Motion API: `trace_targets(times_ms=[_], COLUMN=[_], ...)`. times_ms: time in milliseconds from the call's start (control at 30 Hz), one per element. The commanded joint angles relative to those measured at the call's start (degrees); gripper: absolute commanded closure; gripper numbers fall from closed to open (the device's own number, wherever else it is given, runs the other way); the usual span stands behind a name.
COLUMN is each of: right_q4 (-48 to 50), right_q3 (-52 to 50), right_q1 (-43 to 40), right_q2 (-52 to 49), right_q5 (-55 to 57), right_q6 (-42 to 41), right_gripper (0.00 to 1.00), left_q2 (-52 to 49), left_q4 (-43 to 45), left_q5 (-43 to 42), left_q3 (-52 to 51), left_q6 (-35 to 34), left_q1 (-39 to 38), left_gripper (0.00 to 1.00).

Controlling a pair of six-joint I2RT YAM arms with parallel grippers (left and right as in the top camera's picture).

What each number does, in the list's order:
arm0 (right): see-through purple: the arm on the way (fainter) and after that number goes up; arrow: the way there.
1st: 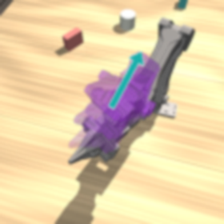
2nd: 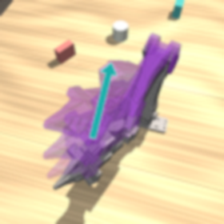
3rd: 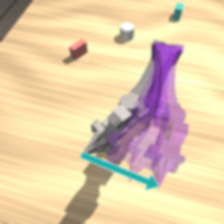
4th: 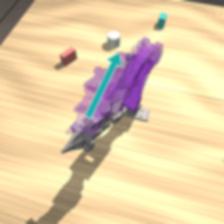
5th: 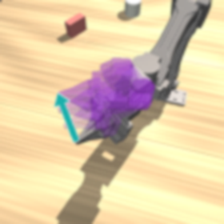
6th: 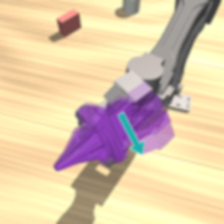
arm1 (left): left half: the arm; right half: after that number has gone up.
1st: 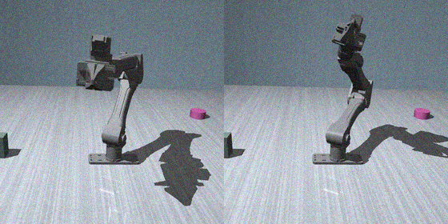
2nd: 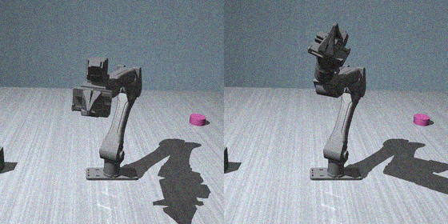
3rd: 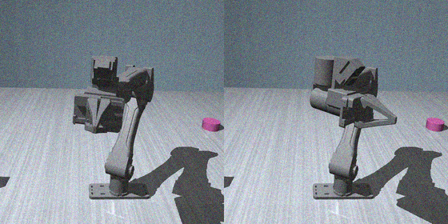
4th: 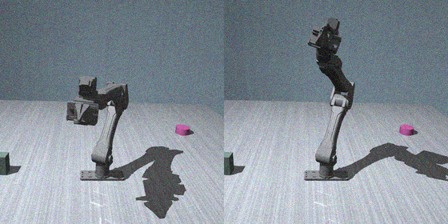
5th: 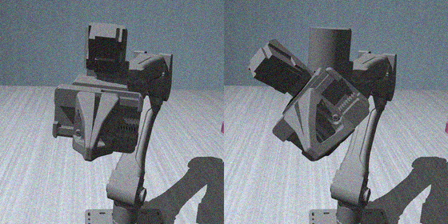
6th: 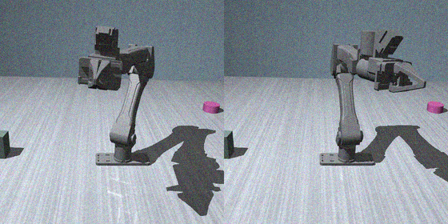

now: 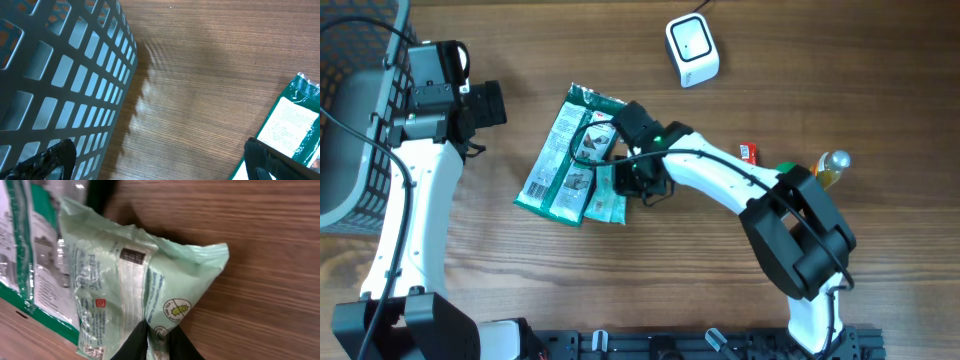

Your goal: Scan the item barcode

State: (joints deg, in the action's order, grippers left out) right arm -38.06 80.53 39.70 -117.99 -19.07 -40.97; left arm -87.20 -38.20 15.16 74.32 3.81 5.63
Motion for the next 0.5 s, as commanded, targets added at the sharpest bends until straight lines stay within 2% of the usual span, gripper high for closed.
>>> trace_targets(times_ms=[0, 100, 167, 300, 367, 467], right_q4=[-0.3, 0.7, 1.2, 2.7, 6.1, 12.2], right_q3=[0.6, 0.6, 0.6, 0.5, 0.5, 0.4], right_q1=[-1.2, -1.2, -1.2, -1.0, -0.4, 1.8], right_q2=[3.7, 4.8, 4.7, 4.5, 4.5, 3.7], right_q5=[-1.5, 2.1, 3.3, 4.6, 4.7, 4.9], right_q6=[0.5, 0.6, 0.7, 1.6, 4.1, 8.0], right_gripper=[0.80, 0.67, 0.66, 0.71, 0.76, 0.77], left_q2=[0.1, 0.1, 0.1, 0.1, 0.1, 0.1], left_q4=[0.2, 0.2, 0.2, 0.2, 0.2, 0.2], left_q5=[0.1, 0.1, 0.1, 0.1, 0.1, 0.1], left_q3=[0.1, 0.1, 0.1, 0.1, 0.1, 0.1], left_q6=[0.4, 0.4, 0.4, 0.4, 0.4, 0.4], left_q1=[0.0, 0.0, 0.0, 0.0, 0.0, 0.0], left_gripper=[0.00, 0.00, 0.00, 0.00, 0.00, 0.00])
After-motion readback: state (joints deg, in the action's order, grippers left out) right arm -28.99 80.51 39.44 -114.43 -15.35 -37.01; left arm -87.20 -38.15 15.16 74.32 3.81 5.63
